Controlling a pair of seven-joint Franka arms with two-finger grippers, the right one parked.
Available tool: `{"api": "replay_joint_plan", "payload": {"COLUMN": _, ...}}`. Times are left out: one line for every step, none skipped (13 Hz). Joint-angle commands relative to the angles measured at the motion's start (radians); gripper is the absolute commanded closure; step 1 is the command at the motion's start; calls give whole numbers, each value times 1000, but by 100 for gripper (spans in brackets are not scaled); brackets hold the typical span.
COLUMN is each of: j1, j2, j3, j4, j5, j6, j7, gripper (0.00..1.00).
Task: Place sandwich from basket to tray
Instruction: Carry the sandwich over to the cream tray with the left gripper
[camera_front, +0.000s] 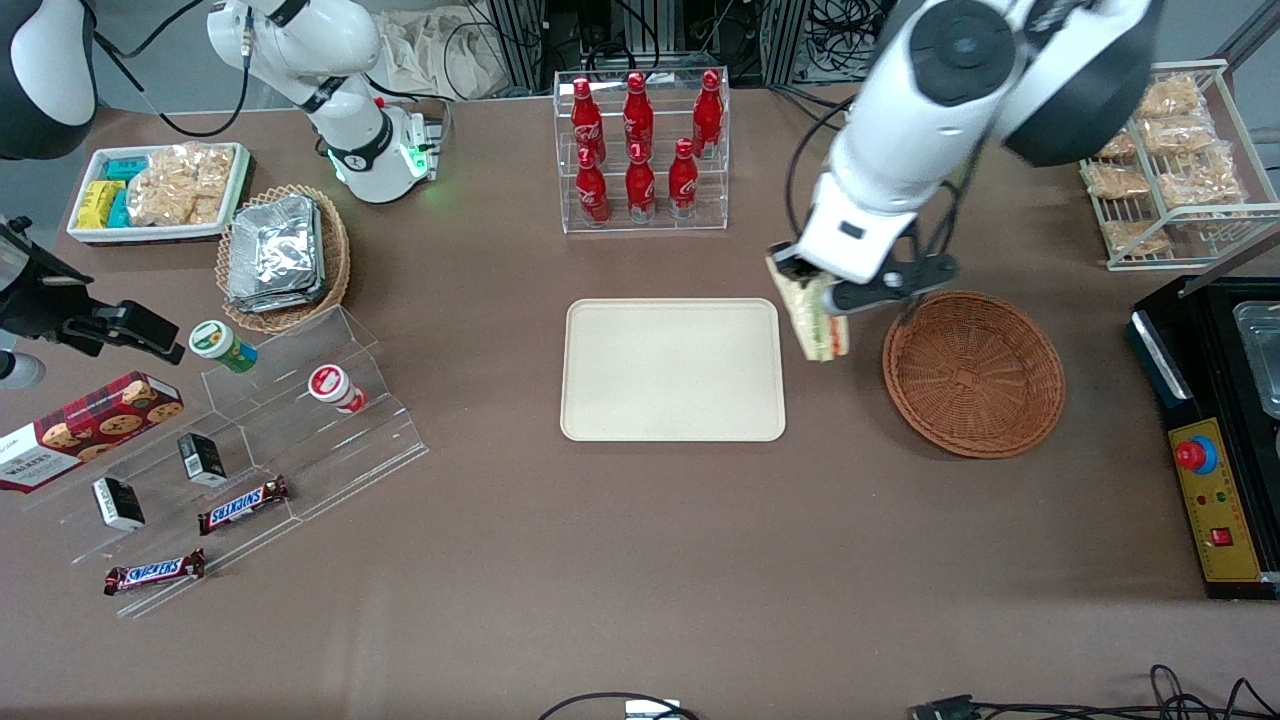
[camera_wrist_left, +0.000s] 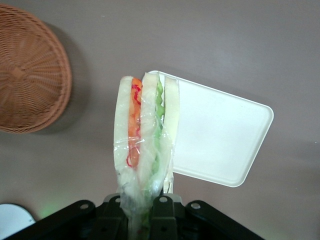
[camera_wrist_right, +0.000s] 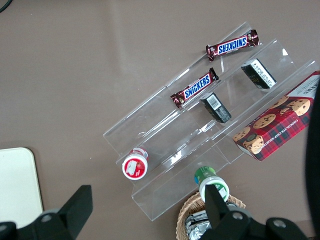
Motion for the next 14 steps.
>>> {"api": "replay_joint_plan", "payload": {"j1": -60, "j2": 103, "j3": -14, "j4": 44, "j5": 79, "j6": 36, "j7": -31, "gripper": 93}}
{"api": "replay_joint_plan", "payload": {"j1": -68, "j2": 114, "j3": -14, "j4": 20, "j5": 94, "j6": 41, "j7": -19, "gripper": 92}}
{"api": "replay_joint_plan", "payload": {"j1": -68, "j2": 117, "j3": -14, "j4": -8, "j5": 111, "j6": 42, "j7": -16, "gripper": 92}}
{"api": "replay_joint_plan", "payload": {"j1": -68, "j2": 116, "j3": -14, "j4": -51, "j5": 120, "j6": 65, "j7": -13, "gripper": 92}}
{"api": "replay_joint_plan", "payload": {"j1": -69, "j2": 107, "j3": -14, "j4": -113, "j5": 124, "j6": 111, "j7": -13, "gripper": 92}}
{"api": "replay_joint_plan", "payload": {"j1": -68, "j2": 101, "j3": -14, "j4": -173, "j5": 133, "j6": 165, "j7": -12, "gripper": 92}}
{"api": "replay_joint_plan", "payload": {"j1": -66, "j2": 100, "j3": -14, "j4": -228, "j5": 171, "j6": 209, "j7": -13, "gripper": 92}}
{"api": "replay_joint_plan", "payload": {"j1": -66, "j2": 102, "j3": -14, "j4": -279, "j5": 199, "j6": 254, "j7": -12, "gripper": 92}}
{"api": "replay_joint_plan", "payload": {"j1": -65, "j2": 102, "j3": -14, "j4": -342, "j5": 229, "j6": 321, "j7": -5, "gripper": 92}}
{"api": "replay_joint_plan", "payload": {"j1": -62, "j2": 100, "j3": -14, "j4": -402, "j5": 257, "j6": 393, "j7": -2, "gripper": 92}}
{"api": "replay_joint_plan", "payload": {"j1": -60, "j2": 102, "j3": -14, "j4": -452, "j5": 278, "j6": 458, "j7": -2, "gripper": 92}}
{"api": "replay_joint_plan", "payload": {"j1": -59, "j2": 110, "j3": -13, "j4": -486, "j5": 292, "j6": 510, "j7": -2, "gripper": 91}}
{"api": "replay_joint_plan", "payload": {"j1": -59, "j2": 116, "j3": -11, "j4": -516, "j5": 305, "j6": 553, "j7": -2, "gripper": 91}}
{"api": "replay_joint_plan", "payload": {"j1": -57, "j2": 117, "j3": -8, "j4": -551, "j5": 306, "j6": 603, "j7": -2, "gripper": 90}}
